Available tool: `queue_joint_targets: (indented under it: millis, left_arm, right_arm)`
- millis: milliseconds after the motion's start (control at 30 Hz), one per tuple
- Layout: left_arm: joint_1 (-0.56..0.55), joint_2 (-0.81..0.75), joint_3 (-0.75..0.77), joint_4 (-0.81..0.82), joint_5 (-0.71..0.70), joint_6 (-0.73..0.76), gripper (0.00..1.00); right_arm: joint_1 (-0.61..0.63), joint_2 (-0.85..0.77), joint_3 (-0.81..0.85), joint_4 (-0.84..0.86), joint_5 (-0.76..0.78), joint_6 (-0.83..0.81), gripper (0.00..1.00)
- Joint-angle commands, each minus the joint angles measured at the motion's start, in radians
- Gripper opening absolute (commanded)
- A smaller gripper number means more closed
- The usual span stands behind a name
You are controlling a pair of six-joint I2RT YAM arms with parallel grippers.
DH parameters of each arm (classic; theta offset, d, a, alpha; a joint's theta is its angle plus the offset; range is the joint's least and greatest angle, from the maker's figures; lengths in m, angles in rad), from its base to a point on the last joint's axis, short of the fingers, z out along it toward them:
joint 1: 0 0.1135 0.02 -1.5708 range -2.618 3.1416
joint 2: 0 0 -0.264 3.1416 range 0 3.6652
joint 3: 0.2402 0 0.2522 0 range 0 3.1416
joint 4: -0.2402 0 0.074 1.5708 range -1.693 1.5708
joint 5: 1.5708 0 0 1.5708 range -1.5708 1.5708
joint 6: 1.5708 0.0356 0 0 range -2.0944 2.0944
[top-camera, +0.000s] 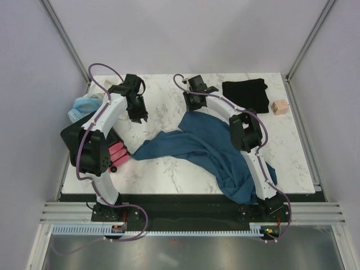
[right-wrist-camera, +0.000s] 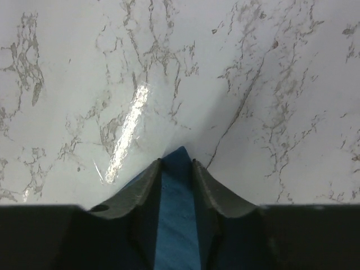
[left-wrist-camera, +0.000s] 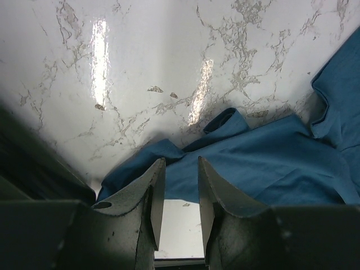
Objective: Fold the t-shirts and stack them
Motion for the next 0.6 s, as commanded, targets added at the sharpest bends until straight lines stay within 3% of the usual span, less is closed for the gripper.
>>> queue_joint_targets:
  millis: [0,67,100,300,433,567]
  left_arm:
    - [-0.002,-0.031,-0.006,0.006,-0.024,0.041,0.37]
    - [-0.002,-0.040,-0.013,0.006,-0.025,0.042,0.37]
    - [-0.002,-0.040,-0.016,0.004,-0.025,0.041,0.36]
    - [-0.002,-0.054,-0.034,0.007,-0.027,0.032,0.37]
    - [0.001,-0.060,-0.026,0.009,-0.021,0.027,0.37]
    - [0.002,-0.073,-0.026,0.022,0.001,0.009,0.37]
  right_arm:
    - [0.025,0.044,-0.044,-0.135,0.053,0.011,0.24]
    - [0.025,0.053,-0.041,-0.135,0.070,0.026,0.15]
    - [0.025,0.056,-0.037,-0.134,0.082,0.034,0.00]
    - [0.025,0.011,-0.050,-0.126,0.189,0.042,0.00]
    - [0.022,-0.199,-0.165,-0.048,0.362,0.046,0.00]
    - [0.012,-0.379,-0.279,-0.016,0.441,0.083,0.00]
